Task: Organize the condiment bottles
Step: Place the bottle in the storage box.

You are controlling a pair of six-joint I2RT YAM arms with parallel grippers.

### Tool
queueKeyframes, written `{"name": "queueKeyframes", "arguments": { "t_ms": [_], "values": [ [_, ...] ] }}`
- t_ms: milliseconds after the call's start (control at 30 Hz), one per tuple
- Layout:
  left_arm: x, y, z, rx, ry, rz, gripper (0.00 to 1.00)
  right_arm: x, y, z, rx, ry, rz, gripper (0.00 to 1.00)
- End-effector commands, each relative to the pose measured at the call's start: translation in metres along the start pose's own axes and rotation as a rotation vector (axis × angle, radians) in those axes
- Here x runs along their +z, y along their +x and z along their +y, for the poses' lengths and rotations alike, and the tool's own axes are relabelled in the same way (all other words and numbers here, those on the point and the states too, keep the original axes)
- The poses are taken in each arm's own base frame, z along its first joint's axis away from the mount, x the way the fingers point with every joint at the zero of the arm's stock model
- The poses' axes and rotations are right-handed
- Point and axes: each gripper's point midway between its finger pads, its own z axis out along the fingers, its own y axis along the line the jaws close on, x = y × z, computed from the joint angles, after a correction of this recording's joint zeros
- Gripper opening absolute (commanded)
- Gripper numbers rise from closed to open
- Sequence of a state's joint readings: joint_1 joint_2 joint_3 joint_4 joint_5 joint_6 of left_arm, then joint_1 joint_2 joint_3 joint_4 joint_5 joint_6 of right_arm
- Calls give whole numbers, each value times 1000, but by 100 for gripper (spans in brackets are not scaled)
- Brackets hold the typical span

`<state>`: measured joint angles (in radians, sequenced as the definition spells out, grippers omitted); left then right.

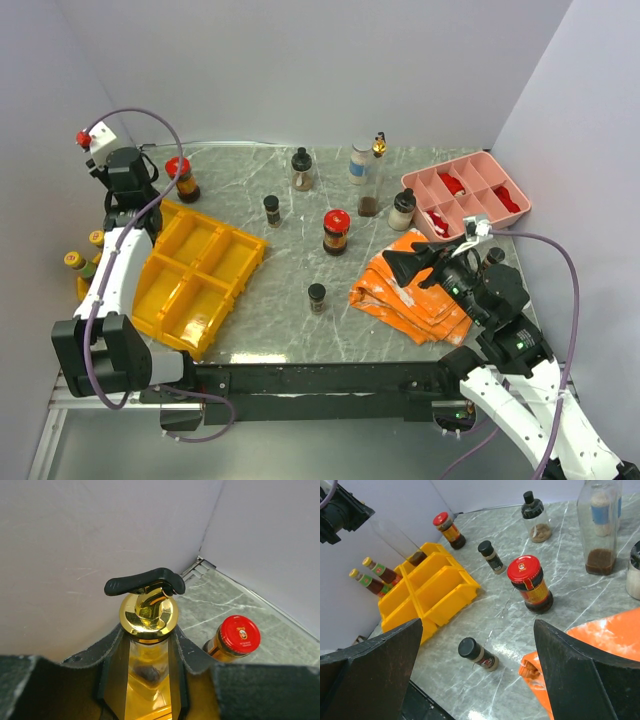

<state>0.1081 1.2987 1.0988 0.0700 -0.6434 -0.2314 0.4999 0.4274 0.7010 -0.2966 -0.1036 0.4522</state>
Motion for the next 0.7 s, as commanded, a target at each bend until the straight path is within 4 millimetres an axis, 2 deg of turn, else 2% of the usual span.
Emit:
{"name": "queueKeyframes", "arguments": {
  "t_ms": [0,267,433,500,633,667],
  "values": [
    [0,-37,2,-118,-27,-136,1,3,-6,8,-2,-38,-23,100],
    [11,-2,11,-71,-90,-93,1,3,-5,9,1,-49,-21,100],
    [11,9,11,-87,-89,-71,1,3,-2,6,-6,-40,-17,100],
    [10,10,10,-91,-82,-68,5,1,-2,5,-13,-29,-14,100],
    [10,20,6,-76,-54,-47,27,-3,-4,4,-15,-27,-29,100],
    [11,22,6,-69,-59,-39,28,-3,-5,5,-14,-31,-34,100]
  ]
}}
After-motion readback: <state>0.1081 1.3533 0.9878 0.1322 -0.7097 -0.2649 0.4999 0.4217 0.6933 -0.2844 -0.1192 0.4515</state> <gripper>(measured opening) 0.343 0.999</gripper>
